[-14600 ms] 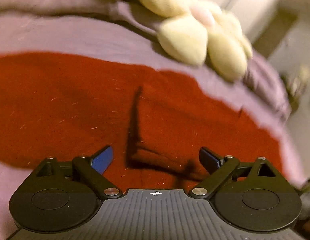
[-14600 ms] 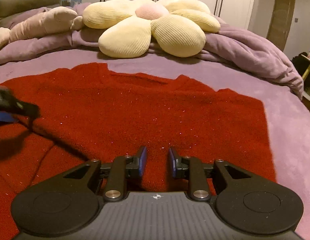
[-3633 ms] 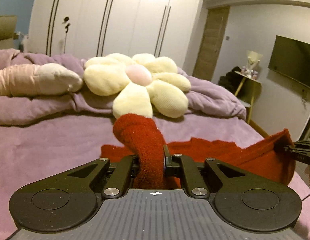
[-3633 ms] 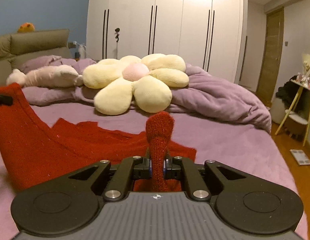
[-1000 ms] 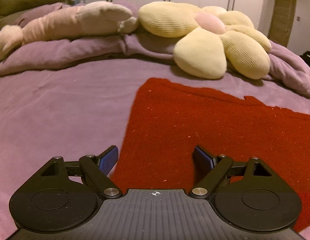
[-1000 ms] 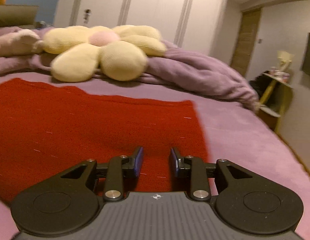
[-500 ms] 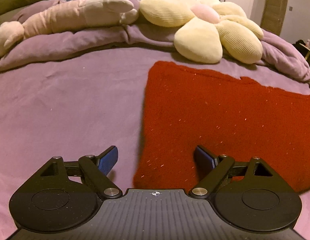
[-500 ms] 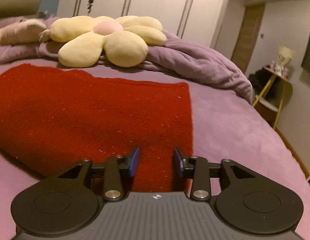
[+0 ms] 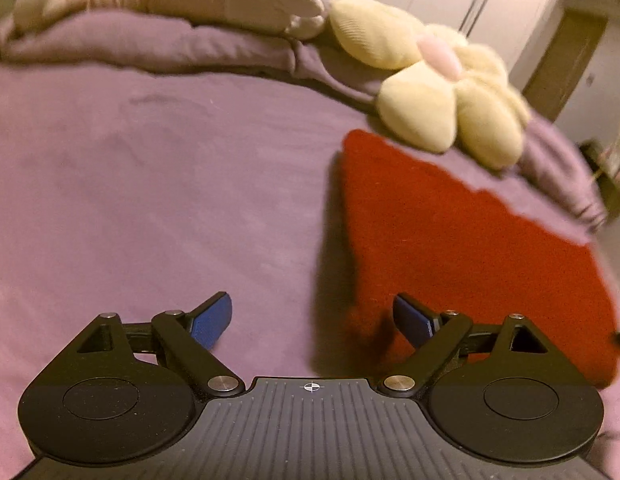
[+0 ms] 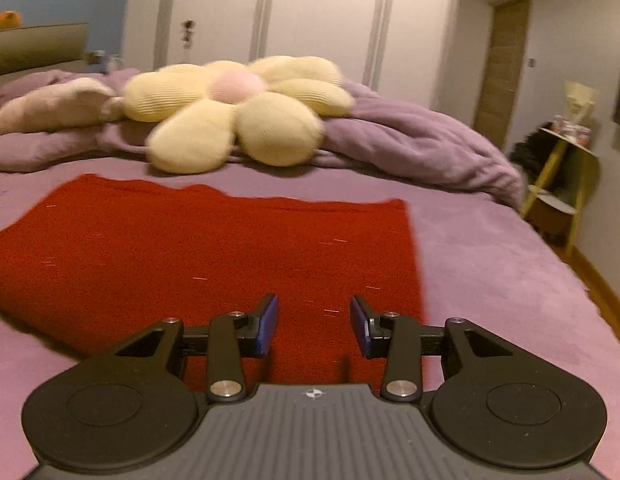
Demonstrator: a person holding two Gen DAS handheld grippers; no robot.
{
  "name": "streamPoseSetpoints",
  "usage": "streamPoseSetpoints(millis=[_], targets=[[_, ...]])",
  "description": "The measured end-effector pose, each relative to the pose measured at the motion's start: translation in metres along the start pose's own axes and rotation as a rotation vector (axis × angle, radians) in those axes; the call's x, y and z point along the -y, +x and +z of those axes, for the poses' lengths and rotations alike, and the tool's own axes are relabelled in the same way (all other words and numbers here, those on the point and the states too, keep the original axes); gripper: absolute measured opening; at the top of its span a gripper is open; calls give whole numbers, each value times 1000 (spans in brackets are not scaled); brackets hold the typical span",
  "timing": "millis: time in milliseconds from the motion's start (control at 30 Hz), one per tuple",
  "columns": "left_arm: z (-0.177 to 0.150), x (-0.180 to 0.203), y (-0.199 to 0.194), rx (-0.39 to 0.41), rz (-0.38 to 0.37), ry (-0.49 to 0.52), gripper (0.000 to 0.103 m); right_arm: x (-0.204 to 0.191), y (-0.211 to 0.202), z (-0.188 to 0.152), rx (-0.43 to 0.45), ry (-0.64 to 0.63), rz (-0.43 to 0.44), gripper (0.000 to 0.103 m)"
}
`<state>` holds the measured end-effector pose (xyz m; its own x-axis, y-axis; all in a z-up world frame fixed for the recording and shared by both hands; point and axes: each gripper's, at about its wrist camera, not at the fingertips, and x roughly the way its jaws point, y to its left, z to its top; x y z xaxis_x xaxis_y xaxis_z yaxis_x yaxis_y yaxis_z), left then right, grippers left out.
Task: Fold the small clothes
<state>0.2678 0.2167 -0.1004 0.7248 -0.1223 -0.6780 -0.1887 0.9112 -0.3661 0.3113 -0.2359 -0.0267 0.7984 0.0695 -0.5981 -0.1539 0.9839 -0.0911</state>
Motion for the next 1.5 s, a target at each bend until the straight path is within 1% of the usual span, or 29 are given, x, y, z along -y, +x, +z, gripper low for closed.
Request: streamPoseSetpoints(millis=[33, 100, 133, 200, 233, 267, 333, 367, 400, 433, 500, 567, 633, 667, 700, 800, 833, 867, 933, 967, 1033, 1100, 1133, 1233, 1300, 1367, 1500], targets=[[-1, -3, 0, -8, -42, -33, 92, -7, 0, 0, 0, -4, 19, 38], [-2, -10, 6, -56, -129, -116, 90, -21, 1, 1, -6, -5, 61, 33], [-4, -12, 12, -84, -159, -154, 90, -28, 3, 2, -9, -4, 78, 27], [-7, -14, 26, -138, -195, -206, 87, -43, 6, 3, -17, -6, 117, 24], [-8, -14, 33, -153, -208, -224, 87, -50, 8, 4, -19, -11, 132, 20], [-9, -12, 37, -151, -213, -239, 87, -58, 9, 4, -19, -20, 149, 20], [-8, -11, 46, -140, -224, -277, 84, -71, 14, 5, -23, -33, 169, 19], [-8, -12, 51, -143, -235, -306, 80, -79, 16, 4, -22, -41, 182, 19], [-7, -13, 56, -151, -250, -342, 74, -85, 17, 4, -24, -47, 187, 19], [-6, -13, 60, -158, -263, -370, 72, -90, 18, 3, -24, -49, 186, 18], [-3, -10, 69, -167, -282, -388, 64, -99, 23, 2, -27, -51, 187, 18], [-2, -7, 72, -166, -281, -383, 62, -102, 30, 0, -46, -42, 185, 18], [-1, -8, 74, -163, -284, -397, 55, -103, 36, -3, -76, -42, 185, 17], [0, -10, 74, -161, -292, -413, 52, -104, 34, -2, -76, -40, 182, 15], [-1, -13, 75, -157, -301, -429, 48, -103, 30, 0, -61, -28, 184, 15], [-4, -19, 75, -156, -314, -465, 45, -104, 17, 4, 31, -5, 178, 15], [-5, -20, 74, -154, -313, -471, 45, -107, 16, 3, 47, -7, 187, 15], [-4, -20, 73, -150, -309, -473, 43, -110, 21, 2, 25, -14, 201, 15], [-2, -19, 71, -141, -308, -478, 38, -123, 40, -6, -86, -80, 195, 16], [0, -18, 70, -139, -309, -480, 37, -127, 44, -10, -90, -104, 189, 17], [4, -15, 65, -130, -312, -463, 34, -125, 39, -7, -80, -113, 196, 17], [9, -9, 60, -115, -308, -427, 32, -113, 28, 0, -54, -64, 220, 16], [11, -6, 57, -106, -310, -410, 32, -106, 22, 0, -34, -49, 212, 18], [19, 9, 44, -75, -310, -358, 30, -88, 13, -4, -11, -46, 105, 18], [26, 27, 32, -42, -311, -288, 29, -68, 10, -8, -21, -12, 46, 18], [34, 53, 19, -6, -327, -201, 29, -49, 9, -12, -31, 25, -5, 18], [45, 123, 3, 34, -395, -22, 28, -13, 2, -21, -21, 86, -94, 18]])
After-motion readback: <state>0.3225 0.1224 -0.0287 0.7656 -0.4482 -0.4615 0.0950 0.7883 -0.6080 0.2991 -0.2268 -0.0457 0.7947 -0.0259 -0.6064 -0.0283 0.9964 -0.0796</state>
